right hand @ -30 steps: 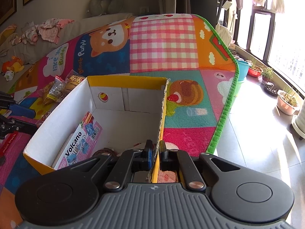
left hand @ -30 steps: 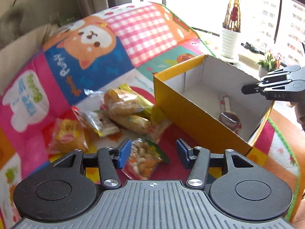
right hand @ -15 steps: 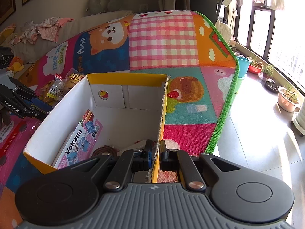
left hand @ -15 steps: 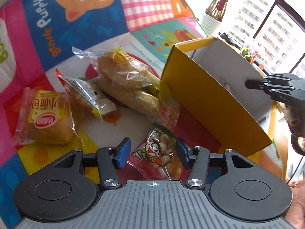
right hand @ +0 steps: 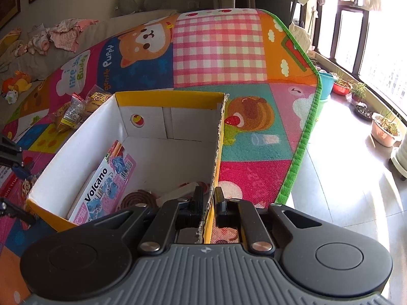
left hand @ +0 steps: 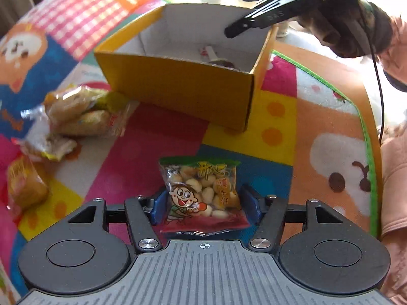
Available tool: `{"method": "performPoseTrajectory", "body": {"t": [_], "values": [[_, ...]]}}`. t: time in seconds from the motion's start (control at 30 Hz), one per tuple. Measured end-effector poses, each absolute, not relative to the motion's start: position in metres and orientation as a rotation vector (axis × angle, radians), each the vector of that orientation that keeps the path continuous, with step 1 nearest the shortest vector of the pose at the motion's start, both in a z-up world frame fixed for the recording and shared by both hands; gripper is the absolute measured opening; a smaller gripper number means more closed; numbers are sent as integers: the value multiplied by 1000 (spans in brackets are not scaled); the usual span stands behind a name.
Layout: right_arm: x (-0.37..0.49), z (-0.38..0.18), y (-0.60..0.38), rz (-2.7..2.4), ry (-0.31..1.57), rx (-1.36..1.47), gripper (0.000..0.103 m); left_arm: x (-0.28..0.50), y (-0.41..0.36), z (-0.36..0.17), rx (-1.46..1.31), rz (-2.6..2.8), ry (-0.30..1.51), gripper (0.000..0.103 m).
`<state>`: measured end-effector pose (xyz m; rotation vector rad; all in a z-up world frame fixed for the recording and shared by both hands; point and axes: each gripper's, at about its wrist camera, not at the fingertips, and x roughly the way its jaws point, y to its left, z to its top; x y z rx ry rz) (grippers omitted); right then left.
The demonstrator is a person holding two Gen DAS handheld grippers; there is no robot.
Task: Organize objects
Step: 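Close the left tool on the peanut snack bag and lift it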
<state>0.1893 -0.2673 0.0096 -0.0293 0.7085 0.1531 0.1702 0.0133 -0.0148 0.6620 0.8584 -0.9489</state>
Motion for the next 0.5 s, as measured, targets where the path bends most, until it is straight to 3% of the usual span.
{"method": "performPoseTrajectory", "body": {"t": [0.5], "values": [[190, 10, -267, 152, 703, -35, 10, 172, 5, -1, 359, -532, 1048, 55]]}}
